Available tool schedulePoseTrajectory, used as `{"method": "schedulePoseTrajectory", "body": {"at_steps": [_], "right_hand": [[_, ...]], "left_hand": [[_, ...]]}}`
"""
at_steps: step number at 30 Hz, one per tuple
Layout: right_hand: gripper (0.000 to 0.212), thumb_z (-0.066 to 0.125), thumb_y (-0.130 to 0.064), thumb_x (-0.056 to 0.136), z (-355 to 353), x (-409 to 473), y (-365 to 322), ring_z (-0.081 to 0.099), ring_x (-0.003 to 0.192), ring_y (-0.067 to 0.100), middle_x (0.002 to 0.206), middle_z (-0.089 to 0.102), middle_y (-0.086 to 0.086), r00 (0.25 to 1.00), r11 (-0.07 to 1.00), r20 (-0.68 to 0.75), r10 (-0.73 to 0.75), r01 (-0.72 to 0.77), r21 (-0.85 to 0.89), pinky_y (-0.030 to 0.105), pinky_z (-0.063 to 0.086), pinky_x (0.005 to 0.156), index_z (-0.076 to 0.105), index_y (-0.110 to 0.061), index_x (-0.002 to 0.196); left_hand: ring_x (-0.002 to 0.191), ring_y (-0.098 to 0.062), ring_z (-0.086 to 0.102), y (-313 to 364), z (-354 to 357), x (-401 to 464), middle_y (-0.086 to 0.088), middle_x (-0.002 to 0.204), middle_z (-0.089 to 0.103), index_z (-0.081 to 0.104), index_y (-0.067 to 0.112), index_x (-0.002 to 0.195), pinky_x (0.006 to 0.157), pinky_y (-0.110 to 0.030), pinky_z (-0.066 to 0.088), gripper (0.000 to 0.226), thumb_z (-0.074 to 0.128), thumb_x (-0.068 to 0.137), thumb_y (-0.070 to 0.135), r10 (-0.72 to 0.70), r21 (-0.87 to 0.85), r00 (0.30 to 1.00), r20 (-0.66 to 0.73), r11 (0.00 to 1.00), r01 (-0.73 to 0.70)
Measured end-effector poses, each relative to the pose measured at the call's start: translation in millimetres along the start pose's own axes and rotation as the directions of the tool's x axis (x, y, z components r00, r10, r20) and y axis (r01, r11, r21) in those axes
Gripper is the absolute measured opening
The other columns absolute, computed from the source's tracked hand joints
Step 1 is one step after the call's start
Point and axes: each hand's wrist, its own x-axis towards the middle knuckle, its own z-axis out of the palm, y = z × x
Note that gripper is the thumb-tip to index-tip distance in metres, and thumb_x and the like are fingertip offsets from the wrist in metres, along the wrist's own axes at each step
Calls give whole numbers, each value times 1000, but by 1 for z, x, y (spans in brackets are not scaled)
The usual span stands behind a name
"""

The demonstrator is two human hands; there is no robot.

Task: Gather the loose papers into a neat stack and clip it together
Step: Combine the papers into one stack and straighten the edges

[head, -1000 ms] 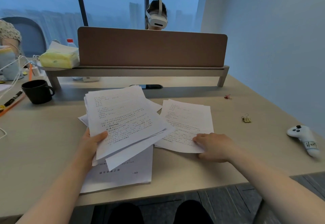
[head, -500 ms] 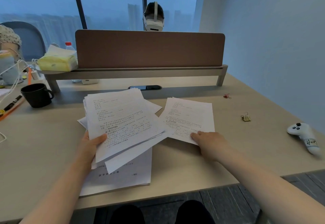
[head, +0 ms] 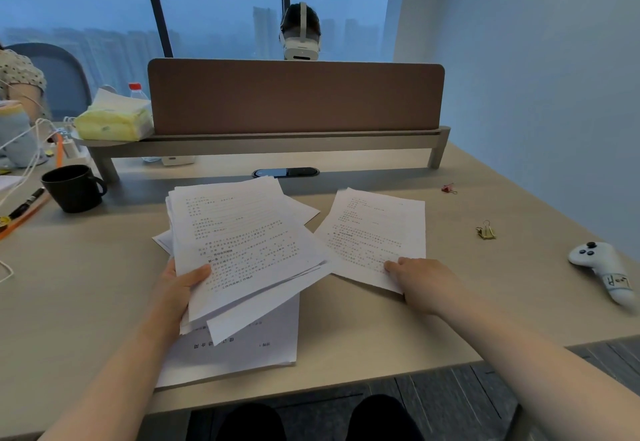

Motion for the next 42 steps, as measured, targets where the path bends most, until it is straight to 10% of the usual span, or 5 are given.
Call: {"method": "schedulePoseTrajectory", "body": {"at_steps": [11,16,21,30,42], "right_hand": [[25,41,-6,86,0,1,-2,62,93,30,101,65,9,983,986,-110,149,-140,87,32,39,64,55,-16,103],[25,45,-2,84,-13,13,9,55,77,33,92,67,15,889,815,-169,426,-296,498,33,37,61,64,-13,96],[24,45,-9,97,-30,19,-2,52,69,30,76,63,6,800,676,-336,497,-114,728,33,33,59,69,-8,100],[44,43,-25,89,-24,28,-65,69,106,22,121,71,-3,870,754,-453,194,163,636,25,52,78,68,-28,125],[61,54,5,79,-6,30,-87,56,127,21,138,60,-1,947,785,-249,-200,308,538,14,28,103,61,-23,132]], "left_hand": [[101,-32,68,0,-1,0,-9,120,67,50,16,136,75,-43,58,52,59,90,-5,1,5,1000,-6,1000,-1],[102,-34,67,-1,-2,1,-10,120,67,49,18,137,78,-45,56,54,60,89,-5,-11,14,1000,-23,1000,12],[105,-38,66,1,-1,1,-11,117,69,61,29,107,93,-55,52,39,63,88,-4,-19,122,1000,-21,992,22],[96,-36,70,3,-1,4,-15,111,72,64,20,111,79,-45,56,33,60,88,-4,-55,239,998,0,969,53],[100,-34,68,12,-6,8,-14,113,71,62,13,117,82,-46,55,39,47,99,45,-219,147,970,-106,961,233]]}}
